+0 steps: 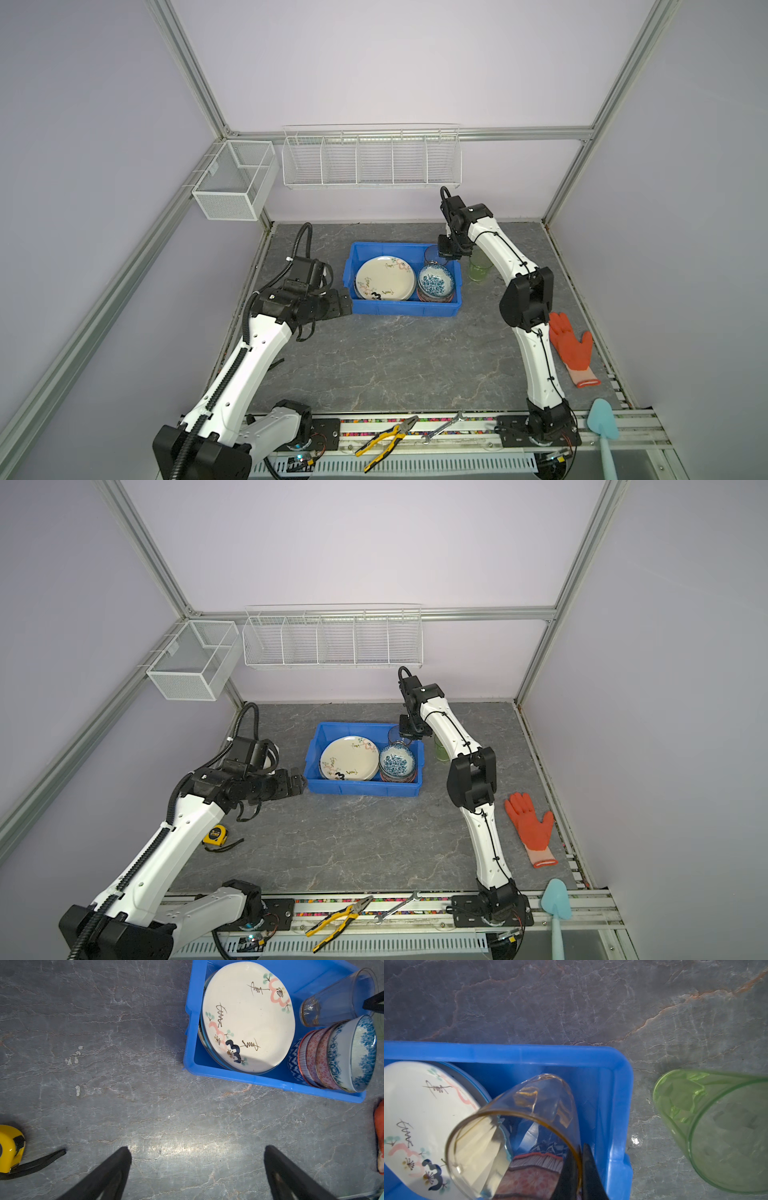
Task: Place the mixed dishes into the plastic bin
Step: 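Lower the yellow cup into the bin beside the bowls and open the right gripper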
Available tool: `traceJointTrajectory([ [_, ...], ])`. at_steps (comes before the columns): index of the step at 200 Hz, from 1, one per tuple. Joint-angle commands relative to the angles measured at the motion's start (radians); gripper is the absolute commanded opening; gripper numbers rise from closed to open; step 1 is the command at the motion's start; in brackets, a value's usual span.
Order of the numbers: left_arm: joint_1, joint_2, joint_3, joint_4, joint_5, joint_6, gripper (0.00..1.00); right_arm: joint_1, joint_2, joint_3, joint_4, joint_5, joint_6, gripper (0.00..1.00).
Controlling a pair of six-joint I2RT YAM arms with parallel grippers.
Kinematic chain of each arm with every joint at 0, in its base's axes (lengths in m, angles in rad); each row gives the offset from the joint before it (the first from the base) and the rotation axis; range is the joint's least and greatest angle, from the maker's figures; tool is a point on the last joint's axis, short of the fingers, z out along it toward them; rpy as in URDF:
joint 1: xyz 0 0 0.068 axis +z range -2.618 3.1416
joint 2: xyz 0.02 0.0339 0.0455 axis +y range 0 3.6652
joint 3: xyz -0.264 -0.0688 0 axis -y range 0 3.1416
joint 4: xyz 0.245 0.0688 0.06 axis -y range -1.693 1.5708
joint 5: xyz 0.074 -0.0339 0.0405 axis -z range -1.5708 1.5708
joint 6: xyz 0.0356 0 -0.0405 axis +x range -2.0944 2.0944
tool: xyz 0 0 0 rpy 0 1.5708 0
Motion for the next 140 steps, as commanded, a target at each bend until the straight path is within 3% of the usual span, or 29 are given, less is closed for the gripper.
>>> traceJointTrajectory([
  [1, 0.008, -0.015, -0.012, -0.026, -0.014, 0.009, 1.0, 0.009, 0.009, -0.009, 0.012, 0.023, 0.003, 0.07],
  [67, 0.017, -0.032, -0.034, -0.029, -0.016, 0.016, 1.0, 0.024, 0.03, -0.009, 0.026, 0.045, 0.011, 0.08],
  [140, 0.021, -0.028, -0.031, -0.033, -0.007, 0.019, 1.0, 0.03, -0.016, -0.003, 0.034, 0.064, 0.002, 0.2],
])
